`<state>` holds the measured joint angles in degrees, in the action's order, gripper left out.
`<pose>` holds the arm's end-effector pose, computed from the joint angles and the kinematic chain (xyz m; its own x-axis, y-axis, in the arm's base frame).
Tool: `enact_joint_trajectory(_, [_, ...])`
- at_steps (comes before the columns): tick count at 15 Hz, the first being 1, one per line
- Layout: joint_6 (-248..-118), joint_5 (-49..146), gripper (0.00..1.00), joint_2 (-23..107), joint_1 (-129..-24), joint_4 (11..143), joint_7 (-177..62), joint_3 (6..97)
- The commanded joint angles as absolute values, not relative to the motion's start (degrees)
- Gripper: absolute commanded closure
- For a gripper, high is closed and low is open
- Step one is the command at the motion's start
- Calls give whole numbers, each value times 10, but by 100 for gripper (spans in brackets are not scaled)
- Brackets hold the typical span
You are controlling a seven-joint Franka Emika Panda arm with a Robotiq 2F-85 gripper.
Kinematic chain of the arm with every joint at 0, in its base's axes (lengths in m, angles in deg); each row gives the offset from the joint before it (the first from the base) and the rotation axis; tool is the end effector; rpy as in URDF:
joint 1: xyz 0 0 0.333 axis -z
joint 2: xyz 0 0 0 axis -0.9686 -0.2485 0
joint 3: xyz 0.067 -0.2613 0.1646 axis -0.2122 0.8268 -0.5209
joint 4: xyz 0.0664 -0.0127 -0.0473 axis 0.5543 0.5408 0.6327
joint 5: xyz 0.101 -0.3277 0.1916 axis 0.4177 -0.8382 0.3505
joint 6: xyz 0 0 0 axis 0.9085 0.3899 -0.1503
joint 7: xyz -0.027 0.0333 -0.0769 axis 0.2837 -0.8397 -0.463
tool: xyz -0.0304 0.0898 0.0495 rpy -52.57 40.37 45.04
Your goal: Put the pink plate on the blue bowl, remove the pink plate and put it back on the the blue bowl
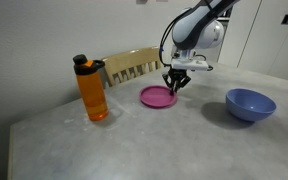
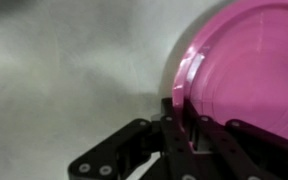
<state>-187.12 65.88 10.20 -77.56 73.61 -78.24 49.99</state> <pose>0.7020 0.0024 0.1494 0.8159 -0.5758 -0.0517 -0.5772 -0.8064 -0.1286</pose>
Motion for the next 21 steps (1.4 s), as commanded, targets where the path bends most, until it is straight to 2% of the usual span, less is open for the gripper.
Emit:
enact_joint_trajectory(1, [-1866,670,100,101,-767,733,-772,491])
enact_joint_trajectory(2, [-1867,670,97,108,-768,739,-773,491])
enact_joint_trajectory(12, [-1883,656,97,194,-774,819,-755,498])
enact_joint_trajectory(21, [-1934,664,97,282,-718,947,-619,489])
